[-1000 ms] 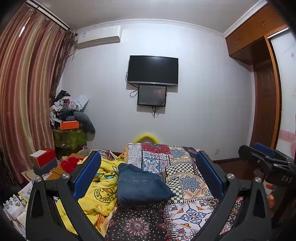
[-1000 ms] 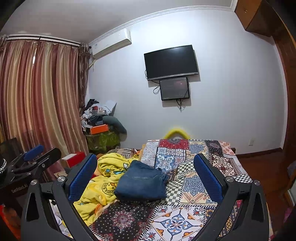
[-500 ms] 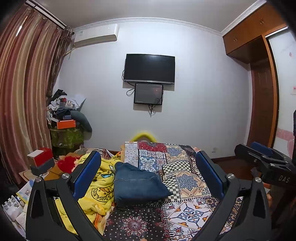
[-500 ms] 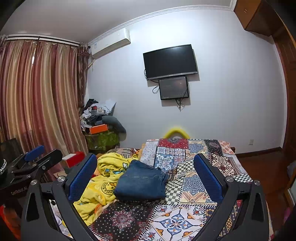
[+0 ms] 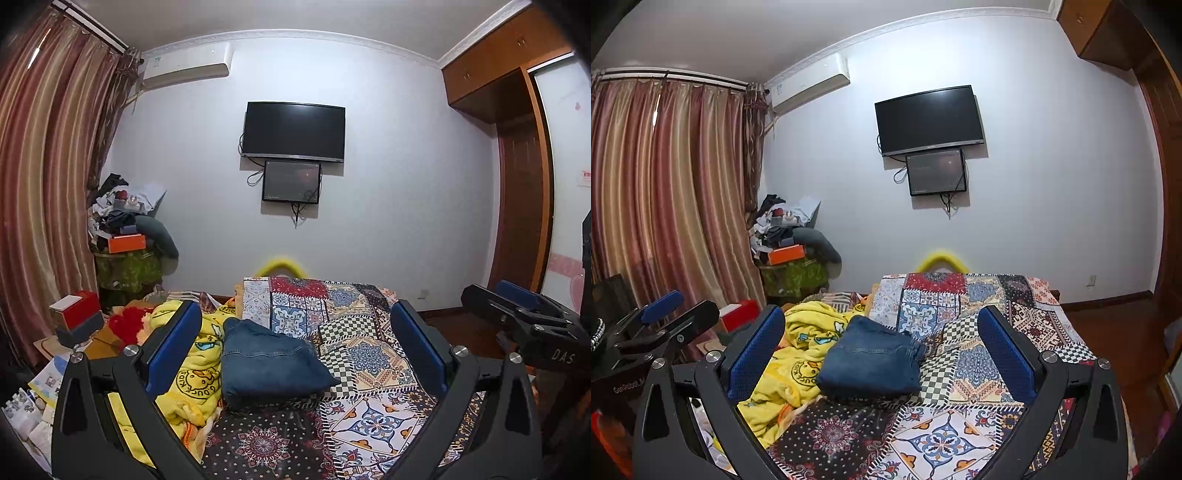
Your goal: Fold large clothes
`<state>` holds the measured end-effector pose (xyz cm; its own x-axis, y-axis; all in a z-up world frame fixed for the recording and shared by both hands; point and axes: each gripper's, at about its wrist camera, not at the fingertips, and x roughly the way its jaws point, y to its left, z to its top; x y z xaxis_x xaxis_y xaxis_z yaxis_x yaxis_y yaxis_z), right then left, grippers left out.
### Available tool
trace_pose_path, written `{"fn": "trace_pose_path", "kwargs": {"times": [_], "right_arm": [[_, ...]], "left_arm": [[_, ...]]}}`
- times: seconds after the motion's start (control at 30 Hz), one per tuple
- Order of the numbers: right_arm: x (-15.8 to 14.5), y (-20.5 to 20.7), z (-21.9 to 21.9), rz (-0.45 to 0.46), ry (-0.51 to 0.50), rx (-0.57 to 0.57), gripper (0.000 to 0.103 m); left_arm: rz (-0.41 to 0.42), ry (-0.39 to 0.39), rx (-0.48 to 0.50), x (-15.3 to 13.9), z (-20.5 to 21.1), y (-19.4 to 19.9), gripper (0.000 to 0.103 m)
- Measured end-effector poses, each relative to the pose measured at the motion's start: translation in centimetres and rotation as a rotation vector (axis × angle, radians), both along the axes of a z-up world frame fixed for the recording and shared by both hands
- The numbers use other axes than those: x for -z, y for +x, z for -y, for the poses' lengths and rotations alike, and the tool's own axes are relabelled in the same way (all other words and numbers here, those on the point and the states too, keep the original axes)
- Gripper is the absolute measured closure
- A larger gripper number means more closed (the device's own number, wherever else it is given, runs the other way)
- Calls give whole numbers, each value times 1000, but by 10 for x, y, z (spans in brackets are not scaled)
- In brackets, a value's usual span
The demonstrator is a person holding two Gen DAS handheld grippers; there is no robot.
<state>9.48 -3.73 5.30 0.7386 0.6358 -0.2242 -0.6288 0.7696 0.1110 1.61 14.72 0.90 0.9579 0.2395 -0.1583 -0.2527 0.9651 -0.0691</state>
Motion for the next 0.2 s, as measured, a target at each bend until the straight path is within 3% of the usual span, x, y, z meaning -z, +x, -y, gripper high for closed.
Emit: {"fn": "trace_pose_path", "kwargs": {"times": [0.2], "right_arm": [[1,2,-2,-6,-4,1,0]], "left_arm": [[-13,-5,19,2,-2,4,0]]}}
